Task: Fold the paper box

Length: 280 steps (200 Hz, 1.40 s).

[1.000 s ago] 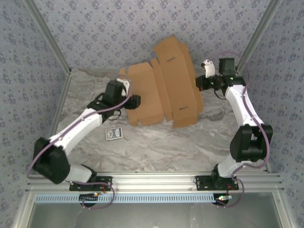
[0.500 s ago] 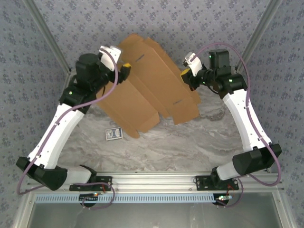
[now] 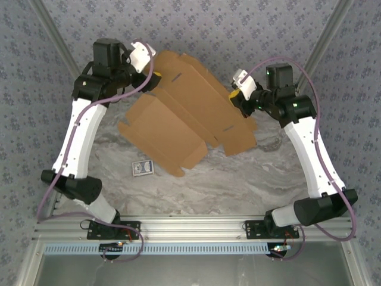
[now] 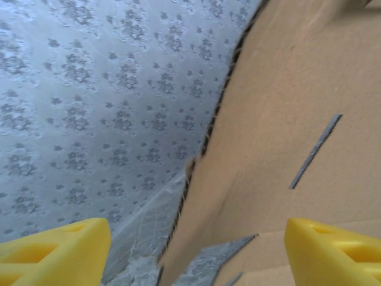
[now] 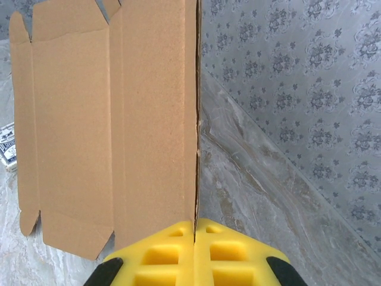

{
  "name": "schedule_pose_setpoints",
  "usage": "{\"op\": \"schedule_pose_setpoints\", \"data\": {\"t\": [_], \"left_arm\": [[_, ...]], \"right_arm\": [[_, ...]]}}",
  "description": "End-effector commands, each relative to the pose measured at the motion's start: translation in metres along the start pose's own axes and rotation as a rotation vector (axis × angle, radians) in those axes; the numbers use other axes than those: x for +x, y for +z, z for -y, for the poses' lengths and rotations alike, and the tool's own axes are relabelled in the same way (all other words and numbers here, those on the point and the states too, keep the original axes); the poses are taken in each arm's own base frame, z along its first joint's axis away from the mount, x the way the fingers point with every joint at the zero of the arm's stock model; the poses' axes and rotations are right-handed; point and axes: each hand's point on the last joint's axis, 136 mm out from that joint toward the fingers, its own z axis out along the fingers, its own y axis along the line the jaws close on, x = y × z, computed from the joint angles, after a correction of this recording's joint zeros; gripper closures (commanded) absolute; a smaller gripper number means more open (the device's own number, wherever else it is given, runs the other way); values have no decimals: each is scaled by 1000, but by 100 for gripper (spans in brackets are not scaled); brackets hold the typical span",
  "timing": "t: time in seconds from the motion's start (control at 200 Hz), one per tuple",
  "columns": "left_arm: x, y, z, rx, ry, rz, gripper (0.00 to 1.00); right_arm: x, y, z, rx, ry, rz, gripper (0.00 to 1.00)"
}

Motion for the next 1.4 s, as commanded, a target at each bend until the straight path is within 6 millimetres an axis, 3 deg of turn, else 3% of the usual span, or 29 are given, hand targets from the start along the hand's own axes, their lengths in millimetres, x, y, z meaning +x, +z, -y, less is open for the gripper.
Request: {"op": "schedule_pose_setpoints", "data": {"t": [0.0,0.055,0.15,0.39,0.515,0.6,0.7,1.114,1.394], "left_arm": [[-7,-5,18,144,33,18,29],[-9,-2,26,201,38,24,34],[-11,-3,37,286,40,50,54],[-21,-16,44,391,12,124,85],[-21,-24,53,444,25,132,94],[-19,-28,59,476,32,127,96],[-15,-30,62,488,41,119,97],[-15,-29,59,473,45,113,97],[-16,-29,59,472,36,114,96]], "right_arm": [[-9,-13,-5,0,-46,34,100],[-9,-14,-6,3,-50,40,100],[-7,-13,-5,14,-60,38,100],[-1,-10,3,61,-69,32,100],[-8,-9,1,51,-90,64,84],[-15,-7,-1,35,-112,97,73],[-20,-4,-2,11,-130,113,70],[-30,1,0,-10,-145,110,73],[-32,1,5,31,-165,90,81]]}}
